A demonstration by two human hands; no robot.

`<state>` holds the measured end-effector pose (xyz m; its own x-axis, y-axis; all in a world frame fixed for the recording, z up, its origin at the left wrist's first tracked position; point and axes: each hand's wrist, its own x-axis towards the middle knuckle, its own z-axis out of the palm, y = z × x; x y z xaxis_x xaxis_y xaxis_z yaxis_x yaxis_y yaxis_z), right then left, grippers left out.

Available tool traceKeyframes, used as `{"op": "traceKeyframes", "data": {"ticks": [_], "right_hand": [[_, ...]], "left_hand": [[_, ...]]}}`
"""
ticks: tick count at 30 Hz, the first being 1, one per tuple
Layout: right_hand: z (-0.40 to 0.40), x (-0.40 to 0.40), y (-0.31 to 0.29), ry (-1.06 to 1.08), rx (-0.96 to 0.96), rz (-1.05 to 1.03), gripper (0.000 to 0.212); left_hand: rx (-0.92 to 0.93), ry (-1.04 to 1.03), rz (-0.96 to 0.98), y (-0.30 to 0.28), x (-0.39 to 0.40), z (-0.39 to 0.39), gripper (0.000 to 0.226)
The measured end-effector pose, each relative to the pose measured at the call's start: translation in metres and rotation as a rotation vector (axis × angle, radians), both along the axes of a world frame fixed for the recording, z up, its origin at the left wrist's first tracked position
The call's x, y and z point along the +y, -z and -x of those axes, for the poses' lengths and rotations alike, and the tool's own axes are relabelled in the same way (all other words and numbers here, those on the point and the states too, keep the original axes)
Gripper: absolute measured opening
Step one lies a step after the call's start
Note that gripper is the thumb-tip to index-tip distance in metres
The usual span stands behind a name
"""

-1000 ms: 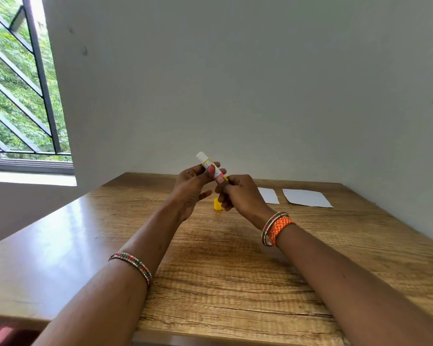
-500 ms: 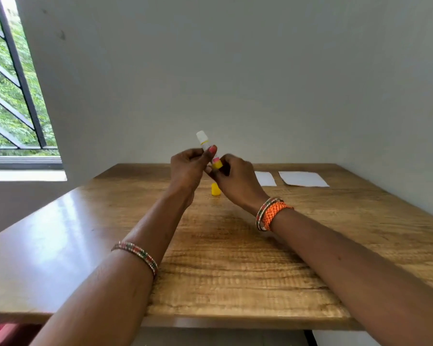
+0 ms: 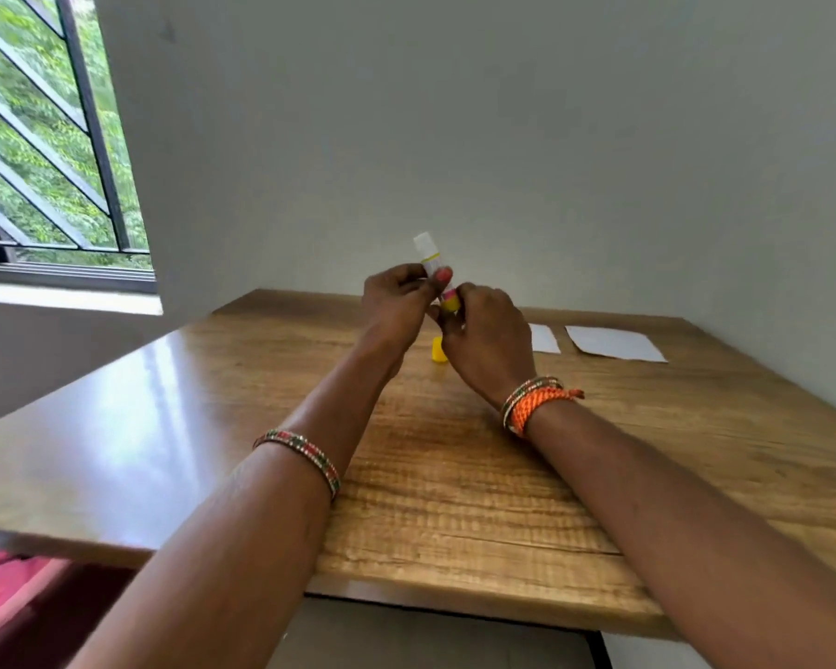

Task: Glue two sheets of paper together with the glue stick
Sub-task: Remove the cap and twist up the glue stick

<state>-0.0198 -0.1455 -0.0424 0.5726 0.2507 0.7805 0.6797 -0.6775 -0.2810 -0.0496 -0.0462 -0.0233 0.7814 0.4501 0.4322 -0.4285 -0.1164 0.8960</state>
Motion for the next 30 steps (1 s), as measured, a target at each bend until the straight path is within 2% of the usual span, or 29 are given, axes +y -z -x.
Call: {"op": "traceKeyframes", "data": {"ticks": [3, 6, 8, 14, 19, 21, 27, 30], "right_hand": [[0.007, 0.001, -0.003, -0.044, 0.064, -0.041, 0.026], [0.011, 0.002, -0.006, -0.194, 0.282, -0.163, 0.025], [0.013, 0.0, -0.009, -0.256, 0.351, -0.195, 0.025], [0.014, -0.005, -0.008, -0.18, 0.269, -0.221, 0.023], [0.016, -0.004, -0.009, -0.249, 0.304, -0.182, 0.024], [0.016, -0.005, -0.012, -0.32, 0.395, -0.206, 0.026], [0.012, -0.013, -0.018, -0.653, 0.858, -0.409, 0.042], [0.012, -0.011, -0.018, -0.643, 0.878, -0.445, 0.038]], "left_hand": [[0.005, 0.075, 0.039, -0.004, 0.0, 0.006, 0.025], [0.054, 0.191, 0.018, -0.005, 0.002, 0.01, 0.028], [0.093, 0.218, -0.004, -0.007, 0.006, 0.011, 0.026], [0.141, 0.188, 0.088, -0.003, 0.001, 0.011, 0.022], [0.136, 0.214, 0.093, -0.004, 0.004, 0.01, 0.015], [0.132, 0.267, 0.075, -0.004, 0.008, 0.009, 0.014], [0.111, 0.408, 0.129, -0.005, 0.008, 0.011, 0.018], [0.098, 0.398, 0.148, -0.006, 0.006, 0.011, 0.016]]}}
